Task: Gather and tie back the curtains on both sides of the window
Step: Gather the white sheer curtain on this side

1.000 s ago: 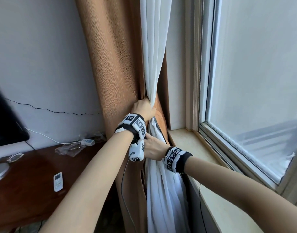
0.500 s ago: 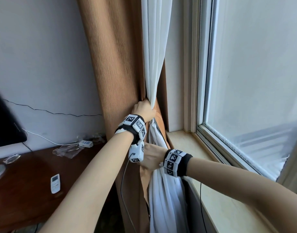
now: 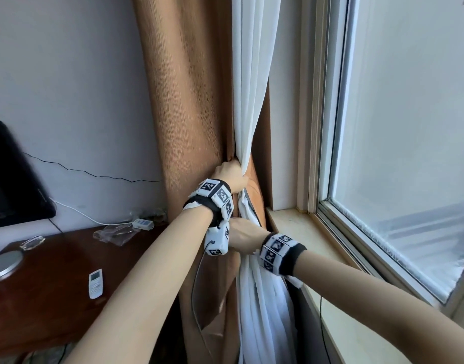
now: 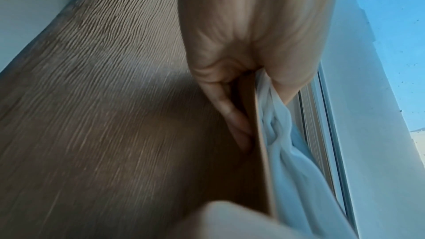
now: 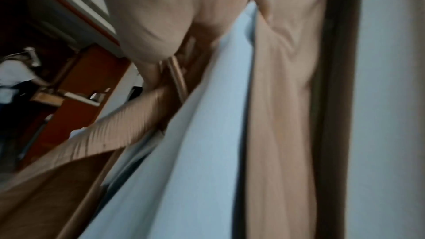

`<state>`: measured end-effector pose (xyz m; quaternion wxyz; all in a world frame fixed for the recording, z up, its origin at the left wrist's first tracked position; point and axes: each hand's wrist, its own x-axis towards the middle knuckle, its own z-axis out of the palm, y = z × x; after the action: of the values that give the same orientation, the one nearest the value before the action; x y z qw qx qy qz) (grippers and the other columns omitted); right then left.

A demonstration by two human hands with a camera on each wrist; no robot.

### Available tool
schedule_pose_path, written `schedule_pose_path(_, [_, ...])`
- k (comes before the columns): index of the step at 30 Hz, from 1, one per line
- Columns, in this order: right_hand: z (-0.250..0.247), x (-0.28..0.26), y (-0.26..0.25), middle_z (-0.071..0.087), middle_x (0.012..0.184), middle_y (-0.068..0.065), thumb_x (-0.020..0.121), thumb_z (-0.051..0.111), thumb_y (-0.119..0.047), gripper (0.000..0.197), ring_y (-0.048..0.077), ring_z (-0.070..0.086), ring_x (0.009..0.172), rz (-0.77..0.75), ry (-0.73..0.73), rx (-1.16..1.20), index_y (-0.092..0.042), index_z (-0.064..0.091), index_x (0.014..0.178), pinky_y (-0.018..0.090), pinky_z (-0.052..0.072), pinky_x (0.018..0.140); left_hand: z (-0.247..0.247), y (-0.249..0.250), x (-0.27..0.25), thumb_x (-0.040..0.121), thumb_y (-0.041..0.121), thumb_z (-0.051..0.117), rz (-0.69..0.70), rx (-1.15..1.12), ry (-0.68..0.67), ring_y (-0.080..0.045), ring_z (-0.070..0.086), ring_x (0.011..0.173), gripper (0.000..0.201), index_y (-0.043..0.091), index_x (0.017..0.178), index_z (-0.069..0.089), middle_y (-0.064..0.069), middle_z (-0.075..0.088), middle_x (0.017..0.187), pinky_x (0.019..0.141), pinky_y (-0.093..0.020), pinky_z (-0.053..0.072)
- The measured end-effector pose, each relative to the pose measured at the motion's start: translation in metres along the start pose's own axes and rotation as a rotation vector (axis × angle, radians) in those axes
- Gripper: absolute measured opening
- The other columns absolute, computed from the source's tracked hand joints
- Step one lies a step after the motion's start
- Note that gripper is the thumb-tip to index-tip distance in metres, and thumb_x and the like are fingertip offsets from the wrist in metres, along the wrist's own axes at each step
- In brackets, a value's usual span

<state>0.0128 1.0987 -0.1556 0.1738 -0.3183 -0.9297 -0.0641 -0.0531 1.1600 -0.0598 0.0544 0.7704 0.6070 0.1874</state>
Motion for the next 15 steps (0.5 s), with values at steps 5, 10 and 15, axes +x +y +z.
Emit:
schedule_pose_path(5, [0.010,-0.036,0.037,0.060,0.091,0.007,0.085,0.064,-0.006,0.002,0.023,0.052,0.085,0.049,0.489,-0.009,-0.007,0.064,0.087,0.040,0.049,0.071,0.002,-0.007,0.002,0.091,0.027,0.051,0.014,0.005,0.036,-0.038,0.055,0.114,0.041,0.006,0.127,0.050,-0.019,0.059,0.125,0.094,-0.039,0.045])
schedule_pose_path(10, [-0.030,-0.027,0.050,0.040,0.140,0.005,0.069,0.082,-0.041,0.098,0.016,0.040,0.125,0.732,0.487,0.543,-0.012,0.026,0.144,0.031,0.037,0.105,0.003,-0.006,0.001,0.090,0.027,0.055,0.023,-0.066,0.038,-0.037,0.057,0.113,0.043,0.007,0.127,0.051,-0.018,0.060,0.123,0.094,-0.039,0.049])
schedule_pose_path(15, [-0.049,0.010,0.056,0.057,0.129,0.009,0.076,0.076,-0.032,0.097,0.024,0.056,0.114,0.789,0.313,0.637,-0.020,0.014,0.149,0.029,0.043,0.089,0.004,0.006,-0.006,0.092,0.027,0.051,0.046,-0.147,0.044,-0.038,0.060,0.109,0.038,0.007,0.123,0.055,-0.019,0.063,0.116,0.089,-0.036,0.050])
